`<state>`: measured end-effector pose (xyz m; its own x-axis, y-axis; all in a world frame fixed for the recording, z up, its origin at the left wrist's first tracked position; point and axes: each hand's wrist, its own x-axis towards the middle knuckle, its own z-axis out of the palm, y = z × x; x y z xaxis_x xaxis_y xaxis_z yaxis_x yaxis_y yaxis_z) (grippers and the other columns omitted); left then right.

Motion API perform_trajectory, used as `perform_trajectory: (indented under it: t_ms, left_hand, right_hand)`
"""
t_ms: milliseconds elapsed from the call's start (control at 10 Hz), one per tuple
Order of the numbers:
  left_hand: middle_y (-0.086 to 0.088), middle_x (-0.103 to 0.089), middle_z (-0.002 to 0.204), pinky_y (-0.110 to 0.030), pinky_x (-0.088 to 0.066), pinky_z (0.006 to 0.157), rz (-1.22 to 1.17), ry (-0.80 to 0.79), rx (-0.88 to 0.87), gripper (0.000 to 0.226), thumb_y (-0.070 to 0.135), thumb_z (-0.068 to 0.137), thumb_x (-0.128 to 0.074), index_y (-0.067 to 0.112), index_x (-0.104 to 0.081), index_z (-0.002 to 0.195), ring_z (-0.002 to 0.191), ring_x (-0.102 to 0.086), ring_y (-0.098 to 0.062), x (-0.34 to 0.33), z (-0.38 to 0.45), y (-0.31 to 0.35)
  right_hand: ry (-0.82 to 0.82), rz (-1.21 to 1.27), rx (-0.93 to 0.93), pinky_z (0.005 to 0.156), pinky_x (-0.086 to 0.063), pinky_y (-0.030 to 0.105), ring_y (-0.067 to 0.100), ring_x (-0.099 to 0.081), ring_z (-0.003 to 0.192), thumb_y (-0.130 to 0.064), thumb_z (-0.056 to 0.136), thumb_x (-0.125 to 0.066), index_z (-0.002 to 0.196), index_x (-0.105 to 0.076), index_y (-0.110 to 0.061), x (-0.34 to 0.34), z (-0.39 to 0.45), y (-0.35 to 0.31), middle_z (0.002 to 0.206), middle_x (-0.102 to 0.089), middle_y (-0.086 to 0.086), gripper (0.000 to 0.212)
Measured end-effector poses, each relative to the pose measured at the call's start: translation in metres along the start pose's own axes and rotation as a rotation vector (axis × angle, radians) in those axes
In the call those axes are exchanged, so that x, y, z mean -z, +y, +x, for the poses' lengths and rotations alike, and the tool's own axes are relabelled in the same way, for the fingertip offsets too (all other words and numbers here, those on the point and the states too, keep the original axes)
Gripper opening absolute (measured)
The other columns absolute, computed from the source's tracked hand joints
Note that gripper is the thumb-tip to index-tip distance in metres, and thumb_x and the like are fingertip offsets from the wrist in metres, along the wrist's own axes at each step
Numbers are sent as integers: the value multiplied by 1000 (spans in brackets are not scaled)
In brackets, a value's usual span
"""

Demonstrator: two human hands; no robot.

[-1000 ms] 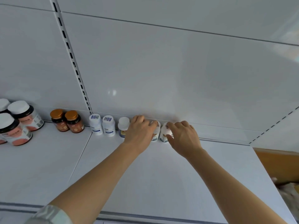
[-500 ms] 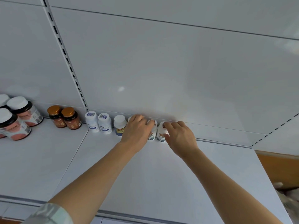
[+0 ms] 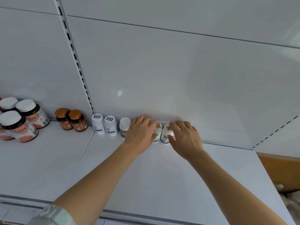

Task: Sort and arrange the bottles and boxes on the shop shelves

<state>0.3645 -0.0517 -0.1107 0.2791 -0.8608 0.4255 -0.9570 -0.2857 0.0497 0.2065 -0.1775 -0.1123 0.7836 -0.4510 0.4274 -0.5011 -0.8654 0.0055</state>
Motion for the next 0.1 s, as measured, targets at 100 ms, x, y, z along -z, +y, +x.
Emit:
perform_trajectory:
  t_ms: [100]
  left_hand:
    - [-3, -62, 96, -41, -48, 84, -59, 64, 32, 39, 34, 77, -74, 15, -62, 109, 95, -58, -29, 6, -1, -1]
  right_hand:
    - [49, 16, 8, 70, -51, 38, 31, -58, 93, -32, 79, -71, 109, -63, -14, 3, -1, -2, 102, -62, 6, 36]
